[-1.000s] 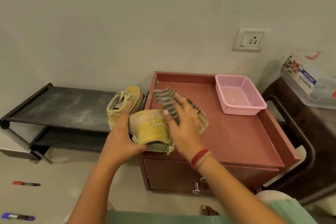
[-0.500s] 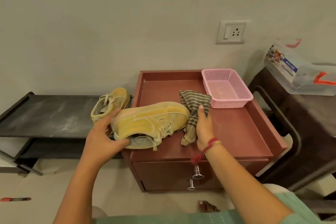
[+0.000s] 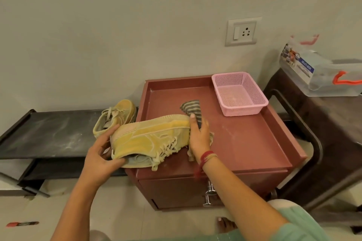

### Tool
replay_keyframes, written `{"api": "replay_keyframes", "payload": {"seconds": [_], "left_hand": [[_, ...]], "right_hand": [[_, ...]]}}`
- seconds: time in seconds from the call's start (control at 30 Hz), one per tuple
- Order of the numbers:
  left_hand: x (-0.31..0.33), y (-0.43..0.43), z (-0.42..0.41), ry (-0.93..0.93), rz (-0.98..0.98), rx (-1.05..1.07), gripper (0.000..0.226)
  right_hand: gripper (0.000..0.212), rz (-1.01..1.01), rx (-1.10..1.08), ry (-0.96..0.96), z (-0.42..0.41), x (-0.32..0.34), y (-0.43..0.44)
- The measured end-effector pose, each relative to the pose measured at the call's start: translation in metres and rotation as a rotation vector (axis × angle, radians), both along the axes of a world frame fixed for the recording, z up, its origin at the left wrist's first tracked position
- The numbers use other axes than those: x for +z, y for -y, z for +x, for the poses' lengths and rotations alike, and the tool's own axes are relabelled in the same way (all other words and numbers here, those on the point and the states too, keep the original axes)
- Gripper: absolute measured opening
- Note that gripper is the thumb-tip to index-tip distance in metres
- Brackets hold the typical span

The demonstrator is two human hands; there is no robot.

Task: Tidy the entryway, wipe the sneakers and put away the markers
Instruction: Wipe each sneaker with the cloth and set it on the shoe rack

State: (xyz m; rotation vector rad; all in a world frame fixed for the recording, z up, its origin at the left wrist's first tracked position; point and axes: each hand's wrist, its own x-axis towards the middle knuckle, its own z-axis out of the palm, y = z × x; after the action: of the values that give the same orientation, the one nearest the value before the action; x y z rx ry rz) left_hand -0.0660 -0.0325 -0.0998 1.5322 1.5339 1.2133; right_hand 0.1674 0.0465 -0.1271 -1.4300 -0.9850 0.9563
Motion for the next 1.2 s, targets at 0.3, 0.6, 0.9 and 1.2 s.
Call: {"api": "replay_keyframes", "payload": {"seconds": [0.3,0.6,0.9,1.2], "left_hand": [[-0.003,-0.001,-0.008,0.05,0.003,0.043,0.083],[-0.009,-0.01,-0.014,0.09,-0.013,0.035,0.083],[-0.005,-0.008,-0.009,0.14,0.004,0.116,0.073],[0.033,-0.017,0.015,-0.277,-0.344,0.481,0.065]], "right_hand": [[0.035,0.219,-0.134,-0.346,0.003,0.043,0.007],[0.04,0.17,0.077,0.526,-0.014,0.015,0.008],[0.039,-0.016,-0.106,-0.679,0.01,0.027,-0.016],[0.013,0.269,0.18,0.068,0.052,0.049,0.021]]}}
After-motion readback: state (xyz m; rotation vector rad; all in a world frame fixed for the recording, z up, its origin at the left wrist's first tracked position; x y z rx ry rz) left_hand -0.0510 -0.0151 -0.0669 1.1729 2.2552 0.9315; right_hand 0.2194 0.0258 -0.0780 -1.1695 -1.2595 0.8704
